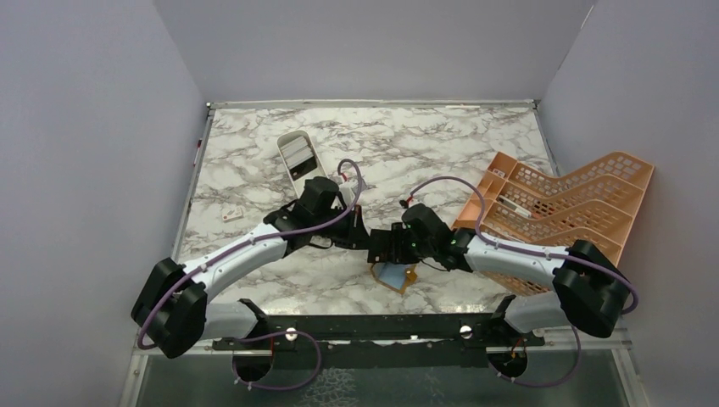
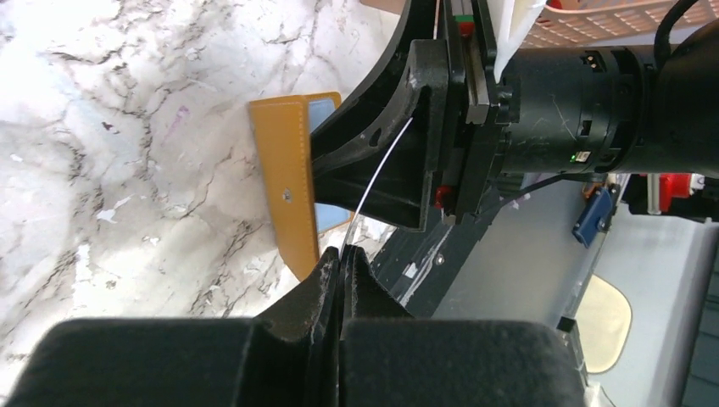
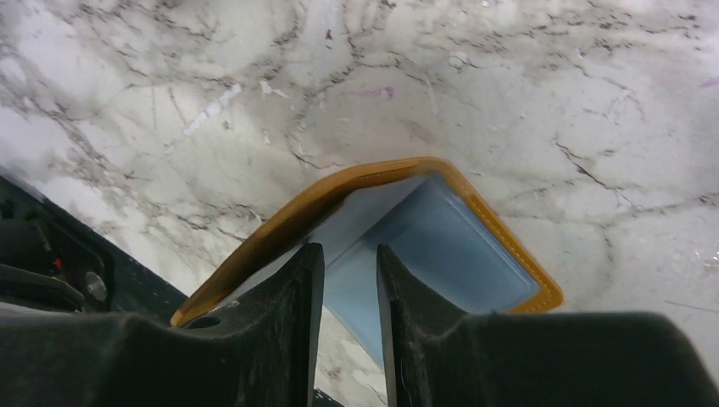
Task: Put the credit cards into the card holder
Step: Adjust the card holder at the center of the board.
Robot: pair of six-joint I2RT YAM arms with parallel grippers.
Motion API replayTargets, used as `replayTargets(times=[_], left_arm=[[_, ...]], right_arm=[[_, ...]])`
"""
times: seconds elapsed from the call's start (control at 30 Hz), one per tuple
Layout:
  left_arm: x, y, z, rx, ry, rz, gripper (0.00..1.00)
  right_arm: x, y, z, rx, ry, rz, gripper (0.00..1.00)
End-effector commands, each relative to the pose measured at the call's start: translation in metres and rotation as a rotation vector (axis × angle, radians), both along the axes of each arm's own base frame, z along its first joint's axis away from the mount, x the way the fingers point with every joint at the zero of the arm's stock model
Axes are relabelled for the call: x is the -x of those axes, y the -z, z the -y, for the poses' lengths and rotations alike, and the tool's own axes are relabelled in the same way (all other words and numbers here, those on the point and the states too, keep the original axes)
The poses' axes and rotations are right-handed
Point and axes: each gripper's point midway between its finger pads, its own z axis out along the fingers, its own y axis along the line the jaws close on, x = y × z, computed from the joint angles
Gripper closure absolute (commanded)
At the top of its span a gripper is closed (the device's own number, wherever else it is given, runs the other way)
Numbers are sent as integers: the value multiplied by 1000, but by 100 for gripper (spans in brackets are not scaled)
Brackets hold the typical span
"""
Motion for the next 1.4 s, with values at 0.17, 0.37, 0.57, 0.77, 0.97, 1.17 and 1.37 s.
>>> replayTargets(times=[0.17, 0.37, 0.57, 0.77, 0.97, 1.17, 1.37], left_arm=[[-7, -26, -18, -45, -50, 117, 100], [-1, -11, -28, -93, -48, 103, 100], [4, 5, -27, -110, -25, 60, 100], [7, 14, -27, -117, -21, 44, 100], [11, 35, -23, -131, -19, -1, 100], [12, 49, -20, -168, -15, -13, 100], [10, 50, -16, -187, -23, 7, 100]], right_arm=[[-11, -28, -37, -180, -42, 66, 68], [-19, -24, -37, -177, -68, 75, 69], [-19, -16, -36, -171, -89, 53, 69], [-27, -8, -26, -159, -101, 45, 70], [-27, -9, -16, -123, -107, 33, 70], [-11, -11, 10, -35, -37, -47, 69], [8, -15, 38, 2, 23, -65, 67]])
